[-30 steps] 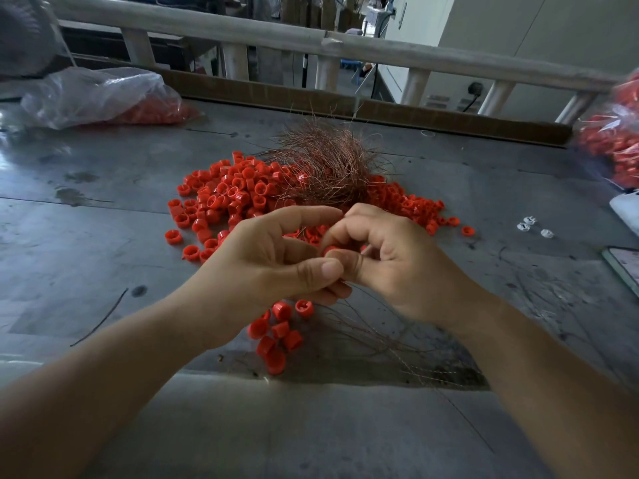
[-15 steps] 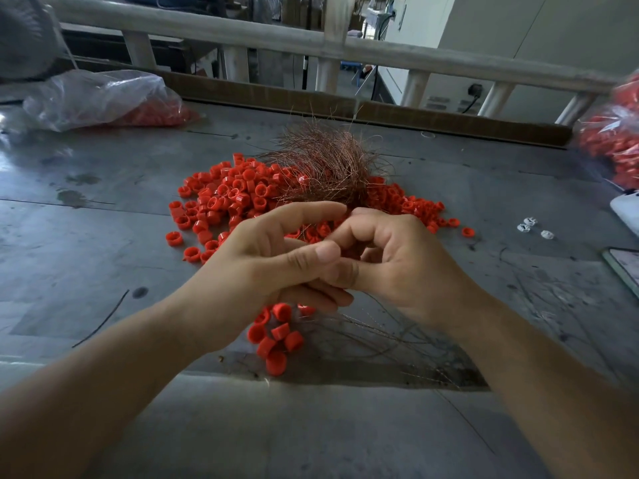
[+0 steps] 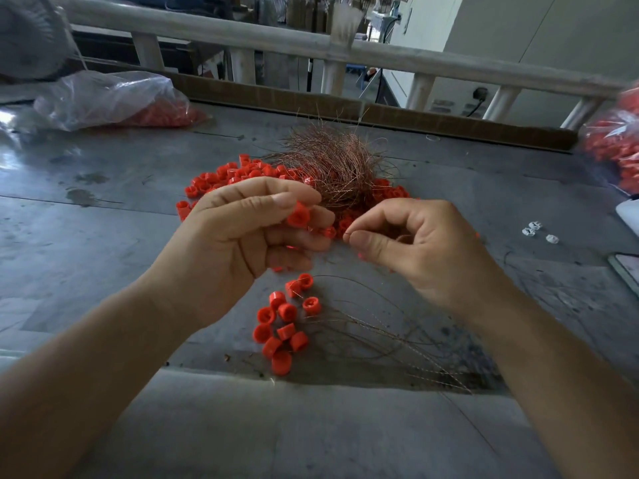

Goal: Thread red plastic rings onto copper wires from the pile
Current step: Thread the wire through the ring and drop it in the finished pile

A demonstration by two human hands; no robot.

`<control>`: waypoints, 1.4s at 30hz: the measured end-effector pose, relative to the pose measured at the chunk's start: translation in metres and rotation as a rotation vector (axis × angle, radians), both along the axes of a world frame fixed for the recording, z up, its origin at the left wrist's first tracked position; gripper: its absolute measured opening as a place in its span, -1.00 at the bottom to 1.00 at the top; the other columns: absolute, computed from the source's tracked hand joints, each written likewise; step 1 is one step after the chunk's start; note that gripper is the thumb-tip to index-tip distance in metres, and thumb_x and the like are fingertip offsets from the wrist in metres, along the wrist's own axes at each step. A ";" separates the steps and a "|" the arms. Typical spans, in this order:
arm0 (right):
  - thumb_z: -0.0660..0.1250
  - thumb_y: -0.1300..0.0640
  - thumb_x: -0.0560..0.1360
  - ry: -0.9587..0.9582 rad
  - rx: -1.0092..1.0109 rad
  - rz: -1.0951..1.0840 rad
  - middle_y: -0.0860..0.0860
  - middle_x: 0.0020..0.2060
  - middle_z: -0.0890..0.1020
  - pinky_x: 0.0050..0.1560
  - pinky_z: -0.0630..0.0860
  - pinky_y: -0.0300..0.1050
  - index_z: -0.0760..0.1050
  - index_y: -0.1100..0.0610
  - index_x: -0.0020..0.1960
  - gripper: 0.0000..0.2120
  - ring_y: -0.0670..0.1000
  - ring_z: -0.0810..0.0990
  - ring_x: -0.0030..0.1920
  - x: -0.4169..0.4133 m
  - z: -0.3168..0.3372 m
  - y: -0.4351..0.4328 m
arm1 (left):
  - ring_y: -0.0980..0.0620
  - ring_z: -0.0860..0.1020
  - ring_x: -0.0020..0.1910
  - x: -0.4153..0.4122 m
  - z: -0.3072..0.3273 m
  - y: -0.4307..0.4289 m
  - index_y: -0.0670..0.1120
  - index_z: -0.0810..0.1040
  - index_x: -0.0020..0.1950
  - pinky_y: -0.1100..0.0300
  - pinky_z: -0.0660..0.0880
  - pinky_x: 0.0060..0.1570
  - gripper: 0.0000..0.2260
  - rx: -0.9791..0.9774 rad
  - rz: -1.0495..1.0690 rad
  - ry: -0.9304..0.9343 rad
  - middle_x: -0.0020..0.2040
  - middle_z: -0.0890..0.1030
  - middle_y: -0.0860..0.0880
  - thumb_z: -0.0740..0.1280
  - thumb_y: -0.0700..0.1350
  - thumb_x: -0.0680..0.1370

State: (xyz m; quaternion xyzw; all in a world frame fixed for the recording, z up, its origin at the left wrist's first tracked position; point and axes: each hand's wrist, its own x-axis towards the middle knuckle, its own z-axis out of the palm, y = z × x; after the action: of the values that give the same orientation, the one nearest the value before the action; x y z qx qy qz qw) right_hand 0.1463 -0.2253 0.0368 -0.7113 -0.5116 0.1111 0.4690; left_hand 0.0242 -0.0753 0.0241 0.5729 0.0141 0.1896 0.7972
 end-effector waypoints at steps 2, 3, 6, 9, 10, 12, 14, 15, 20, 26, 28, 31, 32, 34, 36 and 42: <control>0.42 0.16 0.39 -0.053 -0.037 -0.039 -0.16 -0.38 0.56 -0.31 0.38 -0.44 0.57 -0.04 -0.27 -0.88 -0.24 0.51 -0.34 0.000 -0.001 0.000 | 0.04 0.62 -0.39 -0.001 0.003 0.003 -0.09 0.67 -0.26 0.29 0.50 -0.48 -0.84 -0.004 0.073 0.012 -0.22 0.68 -0.08 0.28 -0.20 0.37; 0.43 0.15 0.38 -0.062 -0.075 -0.039 -0.16 -0.37 0.56 -0.29 0.40 -0.43 0.57 -0.06 -0.28 -0.87 -0.24 0.52 -0.32 -0.001 -0.002 0.001 | 0.07 0.60 -0.42 -0.002 0.005 0.005 -0.08 0.66 -0.27 0.32 0.47 -0.50 -0.84 -0.017 0.121 0.018 -0.23 0.68 -0.05 0.27 -0.16 0.36; 0.43 0.11 0.39 -0.104 -0.275 0.005 -0.17 -0.34 0.58 -0.24 0.44 -0.45 0.57 -0.08 -0.26 -0.89 -0.26 0.54 -0.25 -0.004 -0.007 0.003 | 0.11 0.53 -0.49 -0.002 0.007 0.017 -0.08 0.59 -0.25 0.37 0.39 -0.51 -0.83 -0.048 0.333 0.082 -0.33 0.65 0.00 0.21 -0.22 0.43; 0.42 0.11 0.40 -0.186 -0.399 0.032 -0.19 -0.35 0.55 -0.28 0.36 -0.52 0.62 0.02 -0.18 -0.99 -0.34 0.49 -0.27 -0.007 -0.013 0.005 | 0.14 0.51 -0.52 -0.001 0.004 0.027 -0.10 0.56 -0.25 0.39 0.39 -0.55 -0.79 0.111 0.572 0.213 -0.41 0.63 0.02 0.22 -0.34 0.47; 0.42 0.11 0.41 -0.209 -0.421 0.037 -0.20 -0.36 0.53 -0.29 0.34 -0.54 0.63 0.04 -0.17 -0.98 -0.36 0.47 -0.28 -0.008 -0.014 0.006 | 0.17 0.50 -0.52 0.000 0.002 0.030 -0.09 0.57 -0.26 0.40 0.37 -0.56 -0.79 0.197 0.637 0.257 -0.43 0.61 0.03 0.26 -0.36 0.45; 0.42 0.11 0.41 -0.221 -0.460 0.043 -0.20 -0.36 0.53 -0.29 0.33 -0.55 0.62 0.04 -0.17 -0.98 -0.39 0.46 -0.29 -0.008 -0.014 0.006 | 0.22 0.46 -0.54 0.003 -0.002 0.034 -0.05 0.57 -0.29 0.42 0.34 -0.59 -0.77 0.370 0.728 0.327 -0.44 0.58 0.05 0.33 -0.38 0.41; 0.42 0.11 0.41 -0.220 -0.475 0.047 -0.21 -0.37 0.52 -0.30 0.33 -0.55 0.62 0.03 -0.18 -0.99 -0.39 0.45 -0.30 -0.007 -0.013 0.005 | 0.21 0.48 -0.49 0.006 -0.009 0.036 -0.01 0.59 -0.27 0.42 0.36 -0.52 -0.78 0.583 0.767 0.413 -0.40 0.57 0.08 0.39 -0.35 0.39; 0.43 0.11 0.40 -0.220 -0.476 0.045 -0.20 -0.37 0.52 -0.30 0.33 -0.54 0.62 0.03 -0.18 -0.99 -0.39 0.45 -0.31 -0.007 -0.013 0.004 | 0.17 0.49 -0.43 0.007 -0.012 0.037 -0.03 0.61 -0.23 0.36 0.40 -0.43 -0.83 0.711 0.780 0.463 -0.36 0.56 0.10 0.41 -0.31 0.39; 0.45 0.10 0.38 -0.214 -0.482 0.033 -0.17 -0.37 0.52 -0.30 0.34 -0.53 0.62 0.03 -0.18 -0.97 -0.39 0.45 -0.30 -0.008 -0.011 0.004 | 0.05 0.50 -0.25 0.007 -0.021 0.040 0.02 0.60 -0.16 0.21 0.33 -0.25 -0.88 1.017 0.771 0.558 -0.30 0.51 0.15 0.48 -0.11 0.36; 0.46 0.03 0.36 -0.200 -0.462 -0.002 -0.14 -0.35 0.55 -0.30 0.35 -0.52 0.60 0.02 -0.21 -0.92 -0.37 0.46 -0.30 -0.007 -0.009 0.003 | 0.02 0.45 -0.15 0.007 -0.023 0.043 0.03 0.59 -0.12 0.18 0.27 -0.18 -0.78 1.205 0.746 0.631 -0.16 0.50 0.04 0.48 0.03 0.29; 0.45 0.01 0.36 -0.204 -0.445 -0.019 -0.15 -0.35 0.55 -0.28 0.36 -0.51 0.60 0.02 -0.21 -0.91 -0.36 0.46 -0.30 -0.006 -0.008 0.003 | 0.00 0.44 -0.14 0.007 -0.024 0.044 0.03 0.60 -0.12 0.17 0.27 -0.18 -0.77 1.242 0.709 0.663 -0.13 0.50 0.01 0.49 0.03 0.28; 0.42 -0.01 0.38 -0.205 -0.414 -0.047 -0.16 -0.35 0.55 -0.24 0.37 -0.51 0.60 0.02 -0.21 -0.90 -0.36 0.46 -0.26 -0.004 -0.008 0.002 | -0.01 0.43 -0.14 0.006 -0.025 0.043 0.04 0.59 -0.13 0.16 0.30 -0.18 -0.82 1.282 0.688 0.715 -0.13 0.50 0.00 0.49 -0.01 0.33; 0.42 -0.01 0.38 -0.208 -0.410 -0.051 -0.16 -0.35 0.54 -0.23 0.38 -0.51 0.59 0.01 -0.21 -0.90 -0.35 0.47 -0.25 -0.004 -0.008 0.002 | 0.00 0.42 -0.14 0.006 -0.024 0.042 0.06 0.57 -0.16 0.16 0.31 -0.18 -0.86 1.290 0.686 0.723 -0.14 0.49 0.01 0.48 -0.04 0.35; 0.41 -0.01 0.39 -0.220 -0.402 -0.055 -0.17 -0.35 0.54 -0.20 0.40 -0.50 0.59 0.01 -0.21 -0.90 -0.33 0.48 -0.25 -0.004 -0.009 0.002 | 0.00 0.42 -0.15 0.006 -0.024 0.040 0.09 0.54 -0.22 0.15 0.33 -0.16 -0.86 1.304 0.692 0.710 -0.17 0.49 0.03 0.44 -0.13 0.38; 0.40 -0.01 0.39 -0.228 -0.392 -0.065 -0.17 -0.36 0.54 -0.20 0.40 -0.48 0.60 0.02 -0.21 -0.89 -0.31 0.48 -0.26 -0.004 -0.009 0.002 | -0.03 0.45 -0.14 0.006 -0.024 0.039 0.07 0.57 -0.23 0.12 0.37 -0.12 -0.85 1.311 0.695 0.687 -0.19 0.51 0.03 0.41 -0.19 0.39; 0.39 -0.02 0.40 -0.246 -0.383 -0.075 -0.18 -0.35 0.55 -0.21 0.39 -0.51 0.60 0.00 -0.21 -0.90 -0.29 0.49 -0.21 -0.002 -0.010 0.002 | -0.07 0.51 -0.12 0.008 -0.026 0.038 -0.04 0.65 -0.15 0.11 0.41 -0.09 -0.86 1.312 0.707 0.592 -0.16 0.58 0.00 0.38 -0.27 0.41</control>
State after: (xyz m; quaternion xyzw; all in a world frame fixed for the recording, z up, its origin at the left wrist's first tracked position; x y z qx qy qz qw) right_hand 0.1445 -0.2230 0.0263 -0.8139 -0.5078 0.1014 0.2633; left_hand 0.0318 -0.0378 -0.0014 0.9130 0.2913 0.2409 0.1536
